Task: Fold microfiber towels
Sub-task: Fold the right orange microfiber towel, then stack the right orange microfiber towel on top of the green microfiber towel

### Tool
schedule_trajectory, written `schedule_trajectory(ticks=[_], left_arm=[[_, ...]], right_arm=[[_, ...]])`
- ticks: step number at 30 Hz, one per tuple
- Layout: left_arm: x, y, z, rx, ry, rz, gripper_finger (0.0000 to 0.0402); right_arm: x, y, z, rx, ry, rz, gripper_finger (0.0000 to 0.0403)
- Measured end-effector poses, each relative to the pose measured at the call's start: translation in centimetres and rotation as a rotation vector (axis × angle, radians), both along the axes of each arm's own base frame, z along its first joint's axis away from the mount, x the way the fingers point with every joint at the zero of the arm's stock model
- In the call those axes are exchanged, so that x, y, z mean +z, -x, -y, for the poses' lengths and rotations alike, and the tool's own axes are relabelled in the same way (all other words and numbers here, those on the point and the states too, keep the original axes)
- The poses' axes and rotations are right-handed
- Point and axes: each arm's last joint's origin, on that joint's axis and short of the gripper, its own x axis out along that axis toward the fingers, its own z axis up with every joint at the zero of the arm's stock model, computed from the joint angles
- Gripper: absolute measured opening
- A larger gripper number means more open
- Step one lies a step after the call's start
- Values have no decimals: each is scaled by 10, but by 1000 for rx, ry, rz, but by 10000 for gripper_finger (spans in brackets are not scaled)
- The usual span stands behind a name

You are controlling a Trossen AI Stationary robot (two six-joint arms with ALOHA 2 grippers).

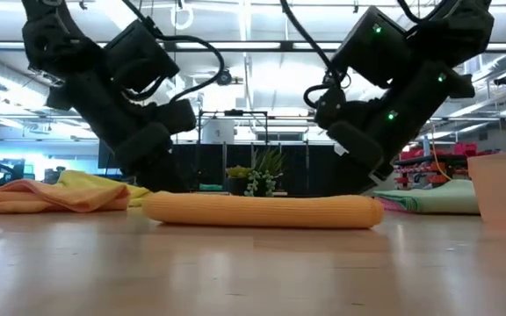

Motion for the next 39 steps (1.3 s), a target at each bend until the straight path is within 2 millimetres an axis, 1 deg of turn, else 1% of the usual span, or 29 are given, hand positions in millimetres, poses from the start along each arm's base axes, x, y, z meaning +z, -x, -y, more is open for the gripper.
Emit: schedule_trajectory(ticks=[2,4,7,10,11,13,15,17,21,23,25,27,28,29,31,33,35,36,37,38,39], left_arm=[[9,2,0,-20,-19,20,6],[24,-2,0,-35,-32,81,13],[44,3,-2,-45,-47,92,23],[67,9,-2,-45,-47,140,26],[74,10,-1,-43,-36,176,26],[82,12,4,-37,-1,218,22],[80,13,15,-65,32,220,12],[74,11,29,-104,63,200,6],[44,5,55,-145,111,138,12],[32,-4,64,-156,127,153,12],[20,-5,66,-150,129,118,7],[11,-11,65,-132,129,94,6],[9,-11,64,-123,131,86,7],[10,-11,62,-115,130,89,11],[18,-19,60,-109,132,133,20],[29,-16,55,-112,121,152,26],[40,-20,52,-106,129,187,29],[46,-15,49,-88,141,174,30],[49,-11,45,-42,173,157,30],[56,-13,43,22,242,192,30],[58,-13,40,94,312,196,31]], right_arm=[[7,0,0,10,0,15,3],[18,2,0,17,0,28,3],[39,5,0,39,-2,58,5],[59,12,1,49,-4,111,12],[65,16,2,52,1,108,12],[71,16,4,52,-4,137,12],[68,17,6,74,-37,104,6],[59,11,6,114,-84,92,3],[30,4,4,162,-125,-4,3],[19,3,5,169,-140,-52,3],[11,0,5,167,-151,-72,2],[9,2,4,167,-152,-87,2],[10,1,4,166,-154,-78,2],[12,1,3,159,-155,-71,2],[21,2,3,153,-146,-48,4],[33,0,3,155,-148,9,9],[43,3,3,142,-156,31,14],[47,4,4,116,-173,51,16],[51,6,4,74,-190,60,18],[54,10,5,35,-209,53,20],[56,14,5,1,-226,49,23]])
